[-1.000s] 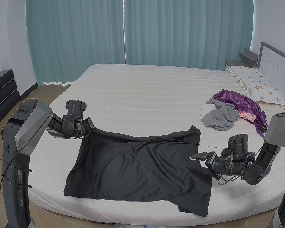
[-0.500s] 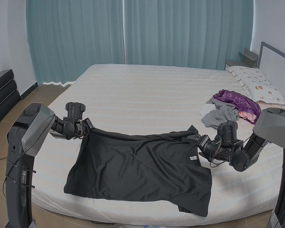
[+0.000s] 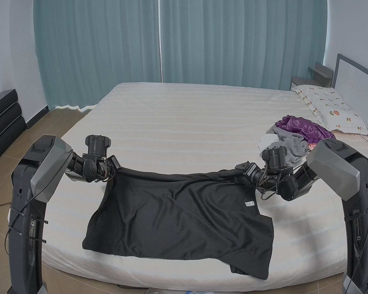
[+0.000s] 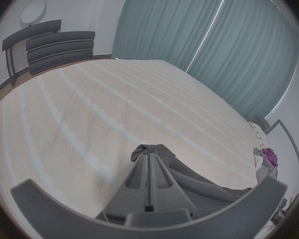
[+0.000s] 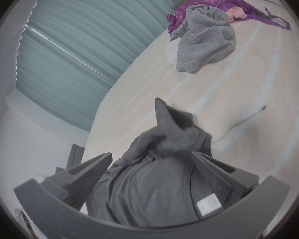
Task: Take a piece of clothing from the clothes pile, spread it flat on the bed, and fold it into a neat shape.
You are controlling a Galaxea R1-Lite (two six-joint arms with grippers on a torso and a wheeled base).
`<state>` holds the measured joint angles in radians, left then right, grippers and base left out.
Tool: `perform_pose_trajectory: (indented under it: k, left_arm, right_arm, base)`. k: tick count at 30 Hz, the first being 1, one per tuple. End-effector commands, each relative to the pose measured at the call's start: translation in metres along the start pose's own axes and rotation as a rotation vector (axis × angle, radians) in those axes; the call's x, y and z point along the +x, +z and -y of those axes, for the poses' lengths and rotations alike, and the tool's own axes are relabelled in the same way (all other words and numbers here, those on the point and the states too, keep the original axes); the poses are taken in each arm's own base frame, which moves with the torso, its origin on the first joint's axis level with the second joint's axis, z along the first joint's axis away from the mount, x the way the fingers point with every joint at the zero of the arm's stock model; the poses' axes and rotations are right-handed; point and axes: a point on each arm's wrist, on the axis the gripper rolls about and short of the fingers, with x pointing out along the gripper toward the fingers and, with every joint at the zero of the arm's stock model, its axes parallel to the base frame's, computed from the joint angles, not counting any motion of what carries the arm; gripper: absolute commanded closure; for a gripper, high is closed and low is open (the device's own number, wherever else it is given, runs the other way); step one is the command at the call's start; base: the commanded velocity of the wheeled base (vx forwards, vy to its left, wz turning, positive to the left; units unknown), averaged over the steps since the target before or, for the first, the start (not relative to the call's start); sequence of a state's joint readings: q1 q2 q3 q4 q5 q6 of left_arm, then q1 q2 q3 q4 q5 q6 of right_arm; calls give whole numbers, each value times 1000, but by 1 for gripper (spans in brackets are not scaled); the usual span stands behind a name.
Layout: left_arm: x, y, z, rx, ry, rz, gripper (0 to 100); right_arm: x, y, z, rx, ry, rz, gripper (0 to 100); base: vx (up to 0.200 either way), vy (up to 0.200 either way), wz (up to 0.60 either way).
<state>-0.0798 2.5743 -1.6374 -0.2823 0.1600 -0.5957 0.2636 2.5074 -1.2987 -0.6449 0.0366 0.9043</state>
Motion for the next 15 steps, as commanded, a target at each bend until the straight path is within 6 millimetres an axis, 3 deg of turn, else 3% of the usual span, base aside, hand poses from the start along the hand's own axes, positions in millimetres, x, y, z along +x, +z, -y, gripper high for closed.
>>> perform_pose_trajectory:
  k: [1, 12, 13, 15]
  left_arm:
    - [1, -2, -2, 1, 11, -4, 100]
    - [1, -4, -2, -9, 16, -8, 100]
    - [1, -4, -3, -10, 17, -9, 100]
    - [1, -4, -2, -9, 16, -10, 100]
  right_arm:
    - [39, 3, 22, -42, -87, 39, 0]
    - [64, 8, 19, -105, -44, 81, 0]
    - [67, 6, 19, -108, -43, 77, 100]
    - [70, 5, 16, -111, -38, 75, 100]
  base:
    - [0, 0, 0]
    - [0, 0, 0]
    - [0, 0, 0]
    - [0, 0, 0]
